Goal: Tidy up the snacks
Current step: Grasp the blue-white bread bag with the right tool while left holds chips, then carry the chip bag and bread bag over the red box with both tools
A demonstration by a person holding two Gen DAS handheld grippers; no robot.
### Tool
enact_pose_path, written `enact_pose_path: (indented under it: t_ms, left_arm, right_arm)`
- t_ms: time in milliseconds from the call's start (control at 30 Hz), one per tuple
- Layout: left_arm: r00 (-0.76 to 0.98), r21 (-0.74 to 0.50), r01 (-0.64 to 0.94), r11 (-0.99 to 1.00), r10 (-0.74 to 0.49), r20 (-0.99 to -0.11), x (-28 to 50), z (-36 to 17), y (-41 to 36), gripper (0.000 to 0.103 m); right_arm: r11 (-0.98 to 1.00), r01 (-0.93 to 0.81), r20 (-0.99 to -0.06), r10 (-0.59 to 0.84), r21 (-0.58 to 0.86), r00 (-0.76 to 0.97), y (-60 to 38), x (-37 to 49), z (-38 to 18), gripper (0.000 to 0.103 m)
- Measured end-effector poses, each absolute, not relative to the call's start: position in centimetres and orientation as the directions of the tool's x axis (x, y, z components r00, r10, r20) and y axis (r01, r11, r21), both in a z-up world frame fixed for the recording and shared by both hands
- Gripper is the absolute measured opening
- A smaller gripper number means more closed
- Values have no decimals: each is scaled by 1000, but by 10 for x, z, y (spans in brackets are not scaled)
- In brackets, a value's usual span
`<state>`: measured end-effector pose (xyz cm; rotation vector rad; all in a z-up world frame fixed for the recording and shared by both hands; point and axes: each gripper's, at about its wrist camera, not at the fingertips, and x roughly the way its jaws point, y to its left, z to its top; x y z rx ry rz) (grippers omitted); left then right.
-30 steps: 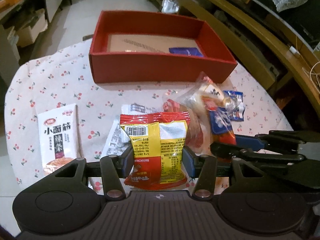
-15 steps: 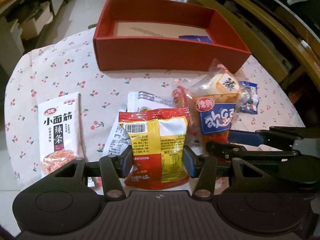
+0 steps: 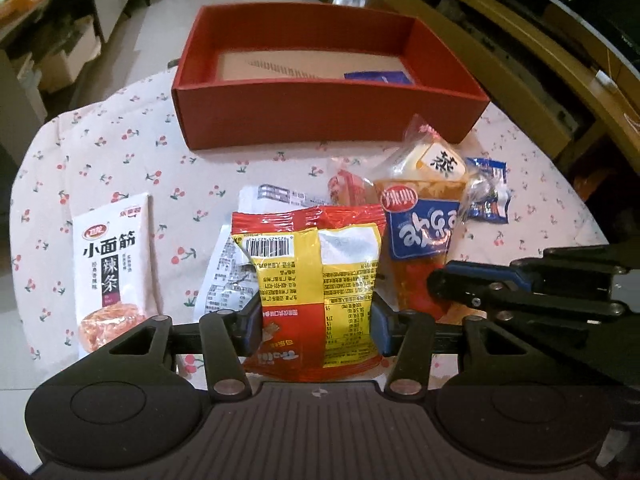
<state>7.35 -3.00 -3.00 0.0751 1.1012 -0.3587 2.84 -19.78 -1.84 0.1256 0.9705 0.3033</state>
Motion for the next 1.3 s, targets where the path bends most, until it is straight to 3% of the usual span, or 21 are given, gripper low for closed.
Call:
enact_pose_path:
  t_ms: [67, 533, 700, 767, 867, 967, 1133, 1300]
  left_arm:
    - [404, -123, 310, 943, -248, -881, 75, -29, -27, 58]
    - [396, -170, 290, 942, -280, -874, 79, -23, -19, 59]
    - [392, -178, 274, 945, -279, -876, 81, -24, -14, 59]
    - [393, -181, 273, 945, -282, -875, 81, -23, -13, 59]
    - [392, -188, 265, 946, -284, -875, 81, -23, -8, 59]
    - [389, -196, 251, 948, -284, -876, 82, -24, -2, 59]
    - [382, -217, 238, 947, -297, -875, 83, -22, 5, 59]
    - [399, -227, 226, 947, -303, -865, 80, -15, 14, 58]
  right_arm:
    - [945, -193, -780, 328, 265, 533, -202, 27, -14, 33]
    - [924, -142, -774, 375, 355, 511, -221, 30, -16, 35]
    - [940, -138, -796, 338, 312, 502, -212, 35, -24, 54]
    - [934, -146, -795, 353, 325, 493, -210, 39, -26, 76]
    - [927, -167, -786, 374, 337, 492, -208, 36, -22, 85]
    - [924, -154, -771, 377, 349, 513, -209, 34, -18, 90]
    - [908, -37, -766, 373, 417, 524, -217, 32, -16, 90]
    - [901, -35, -781, 393, 432, 486, -195, 34, -29, 91]
